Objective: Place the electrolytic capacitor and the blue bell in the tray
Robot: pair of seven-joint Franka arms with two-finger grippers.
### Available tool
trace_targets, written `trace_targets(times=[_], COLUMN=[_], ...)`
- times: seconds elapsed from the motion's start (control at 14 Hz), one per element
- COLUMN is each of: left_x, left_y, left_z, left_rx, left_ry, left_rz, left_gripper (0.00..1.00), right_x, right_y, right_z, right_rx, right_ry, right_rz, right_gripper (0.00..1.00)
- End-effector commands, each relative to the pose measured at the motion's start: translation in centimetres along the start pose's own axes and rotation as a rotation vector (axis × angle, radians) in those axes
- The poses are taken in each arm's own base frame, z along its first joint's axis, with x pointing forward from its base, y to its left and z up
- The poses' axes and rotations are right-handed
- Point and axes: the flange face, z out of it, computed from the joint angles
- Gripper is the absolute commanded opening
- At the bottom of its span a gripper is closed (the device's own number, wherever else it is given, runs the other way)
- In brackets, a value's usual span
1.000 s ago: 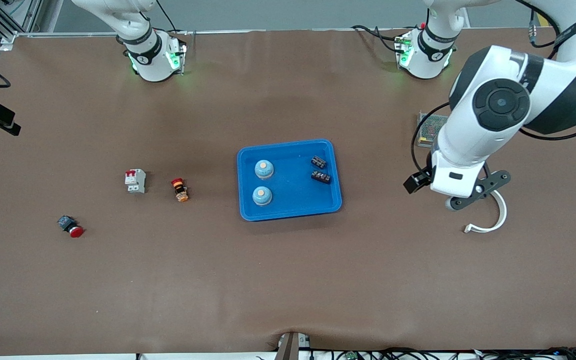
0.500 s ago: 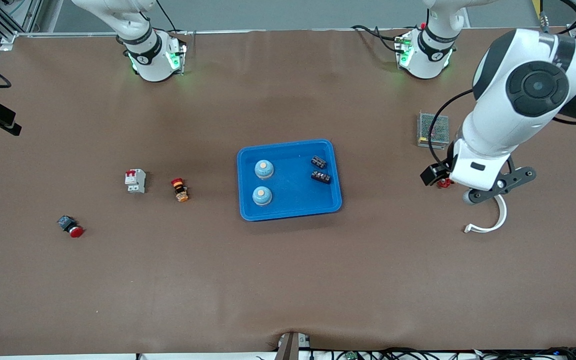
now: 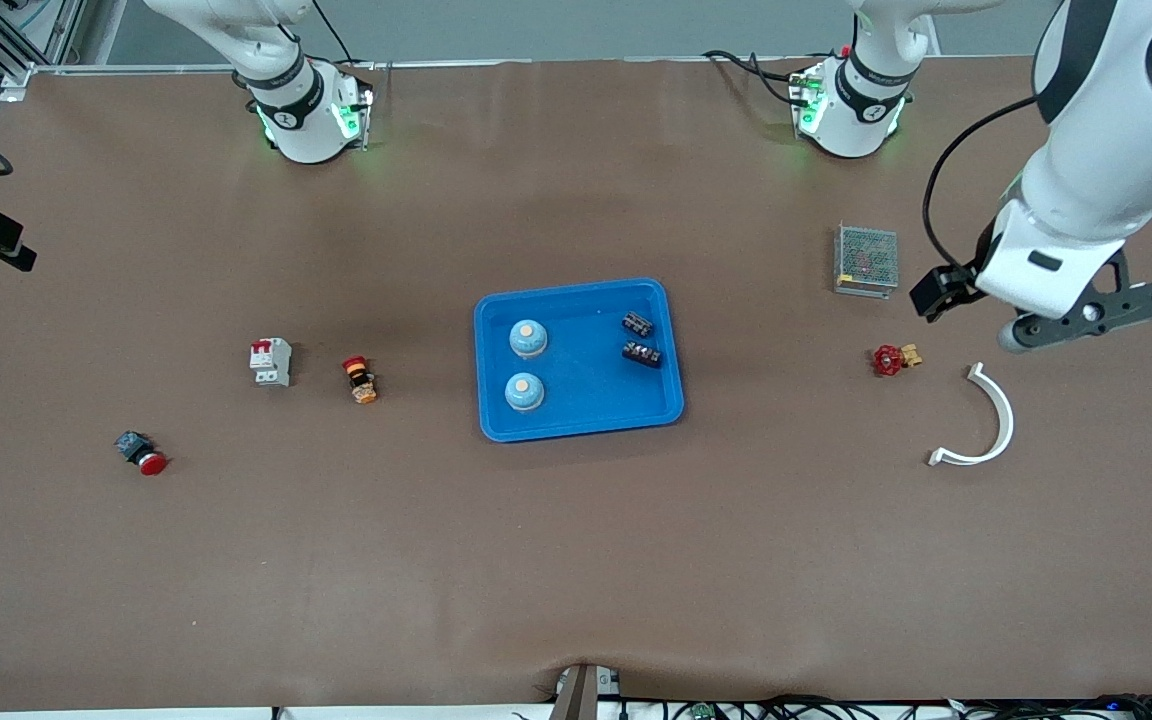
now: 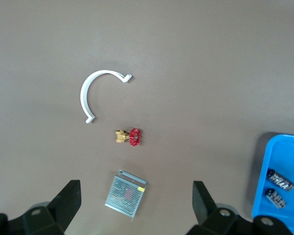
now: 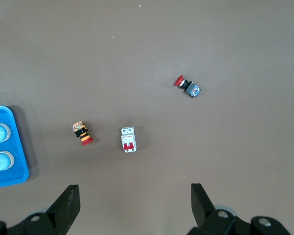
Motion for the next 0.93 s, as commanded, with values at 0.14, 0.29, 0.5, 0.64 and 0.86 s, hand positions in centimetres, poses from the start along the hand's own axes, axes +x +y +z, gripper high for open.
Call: trace_targets(times=[0.14,0.29,0.5,0.64,0.86], left_x=[-1.9,-2.5,-3.1,-3.2,-3.8], left_y=[-3.7,-4.7,-5.8,-6.7,-7.3], left_z=[-2.3,-3.7,-4.2,-4.5,-5.2], left_rx=[-0.045,-0.049,-0.061,-0.067,-0.073], left_ry=[-0.001,0.025,0.000,-0.005,0.007], left_rz=[0.079,0.102,0.143,0.138,0.151], left_gripper=[1.00,1.00,1.00,1.00,1.00], right_x=[-0.3,-0.3,-0.3,-0.2,-0.3], right_y=[0.1,0.2,0.2,0.2,0.1], right_z=[-0.4,-0.4,-0.4,-0.4,-0.4], right_rx=[0.019,0.019,0.019,0.019,0.019], right_ry=[0.004,0.004,0.004,0.005,0.004], right_rz=[-0.009,-0.007,-0.007,-0.007,-0.009], right_gripper=[1.00,1.00,1.00,1.00,1.00])
